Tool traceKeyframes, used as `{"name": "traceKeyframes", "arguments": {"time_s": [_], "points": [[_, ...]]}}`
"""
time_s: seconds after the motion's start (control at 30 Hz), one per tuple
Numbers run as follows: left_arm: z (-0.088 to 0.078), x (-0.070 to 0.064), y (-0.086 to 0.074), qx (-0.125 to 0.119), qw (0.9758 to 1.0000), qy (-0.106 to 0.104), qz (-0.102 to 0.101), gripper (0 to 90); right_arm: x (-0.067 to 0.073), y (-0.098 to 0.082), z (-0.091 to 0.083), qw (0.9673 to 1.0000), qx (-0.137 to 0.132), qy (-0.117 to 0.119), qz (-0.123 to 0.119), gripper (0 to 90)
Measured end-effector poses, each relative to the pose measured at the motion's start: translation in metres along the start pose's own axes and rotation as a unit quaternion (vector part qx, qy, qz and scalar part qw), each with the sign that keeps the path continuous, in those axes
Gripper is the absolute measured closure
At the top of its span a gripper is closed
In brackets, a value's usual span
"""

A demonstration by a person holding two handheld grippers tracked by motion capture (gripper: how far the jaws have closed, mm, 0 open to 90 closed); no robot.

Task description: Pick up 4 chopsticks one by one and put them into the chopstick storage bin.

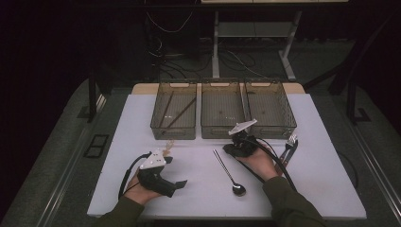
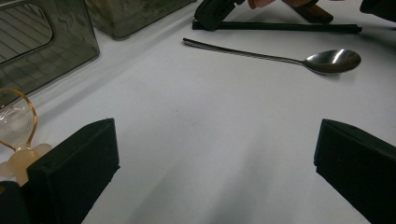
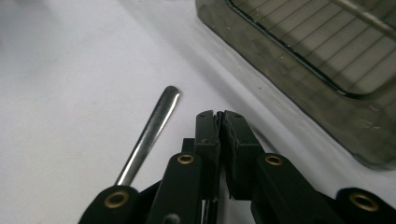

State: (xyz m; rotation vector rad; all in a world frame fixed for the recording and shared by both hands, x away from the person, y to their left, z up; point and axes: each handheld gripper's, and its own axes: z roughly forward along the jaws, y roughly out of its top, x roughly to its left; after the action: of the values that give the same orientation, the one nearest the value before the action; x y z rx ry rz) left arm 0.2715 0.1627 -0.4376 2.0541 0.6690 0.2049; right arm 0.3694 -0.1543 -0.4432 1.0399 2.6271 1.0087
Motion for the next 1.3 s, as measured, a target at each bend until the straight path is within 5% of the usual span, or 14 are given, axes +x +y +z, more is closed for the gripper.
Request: {"name": "traceKeyframes", "arguments": {"time_s": [0.33,0.6,0.8,1.3], "points": [[0.0,0.0,0.0,0.0,1.0,0.0,0.0,0.0,0.014,0.003,0.004,0.9994,0.002,0.016,-0.03,84.2],[0.0,-0.001,0.0,0.0,1.0,-0.002,-0.001,0.0,0.01,0.002,-0.013,0.9993,-0.026,0.023,-0.016,57.0],[0.0,-0.001,0.0,-0.002,1.0,-0.001,0.002,0.0,0.009,-0.005,-0.037,0.9986,-0.046,0.025,-0.01,45.8],[-0.002,-0.001,0.001,-0.006,1.0,-0.003,0.005,0.0,0.01,-0.046,-0.08,0.9983,-0.046,0.032,-0.015,48.3]]}}
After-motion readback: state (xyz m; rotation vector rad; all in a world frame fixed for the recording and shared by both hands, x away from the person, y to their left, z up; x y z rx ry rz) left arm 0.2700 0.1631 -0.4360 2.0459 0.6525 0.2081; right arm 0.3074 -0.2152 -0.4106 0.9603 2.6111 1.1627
